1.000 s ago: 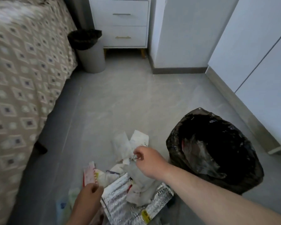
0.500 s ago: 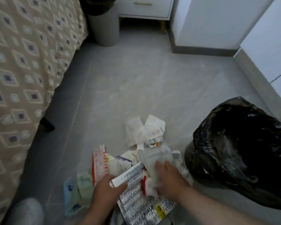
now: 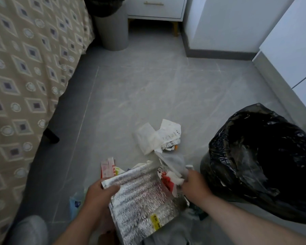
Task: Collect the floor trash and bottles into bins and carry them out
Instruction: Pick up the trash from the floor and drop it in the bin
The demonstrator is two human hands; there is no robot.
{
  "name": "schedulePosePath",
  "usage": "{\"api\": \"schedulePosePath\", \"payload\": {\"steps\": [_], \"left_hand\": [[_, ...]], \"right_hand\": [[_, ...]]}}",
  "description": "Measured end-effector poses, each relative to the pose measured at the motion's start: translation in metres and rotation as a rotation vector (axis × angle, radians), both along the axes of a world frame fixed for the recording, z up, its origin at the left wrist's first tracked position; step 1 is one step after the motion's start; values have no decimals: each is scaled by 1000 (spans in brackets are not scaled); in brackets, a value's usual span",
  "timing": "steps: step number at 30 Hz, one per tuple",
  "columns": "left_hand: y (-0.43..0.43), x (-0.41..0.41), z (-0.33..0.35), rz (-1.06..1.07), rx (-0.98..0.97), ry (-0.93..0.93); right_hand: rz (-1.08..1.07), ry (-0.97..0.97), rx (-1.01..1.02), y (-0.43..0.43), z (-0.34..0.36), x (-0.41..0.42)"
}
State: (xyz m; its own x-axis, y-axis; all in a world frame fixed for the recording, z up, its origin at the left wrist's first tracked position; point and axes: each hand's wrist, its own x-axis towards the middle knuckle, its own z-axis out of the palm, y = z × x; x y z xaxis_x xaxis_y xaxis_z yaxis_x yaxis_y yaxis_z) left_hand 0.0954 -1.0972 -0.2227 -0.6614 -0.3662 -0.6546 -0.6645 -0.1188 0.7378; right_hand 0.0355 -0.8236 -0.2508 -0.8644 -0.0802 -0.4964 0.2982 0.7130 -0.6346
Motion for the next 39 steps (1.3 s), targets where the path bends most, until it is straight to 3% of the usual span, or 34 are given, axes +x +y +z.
{"api": "schedulePosePath", "payload": {"steps": [15, 28, 39], "left_hand": [[-64, -18, 38, 133, 164, 116], [-64, -38, 161, 255, 376, 318], [62, -71, 201, 129, 410, 418]], "right_hand": [[32, 150, -104, -15, 100, 7], [-295, 292, -547, 9, 261, -3], [-618, 505, -750, 146, 307, -33]]}}
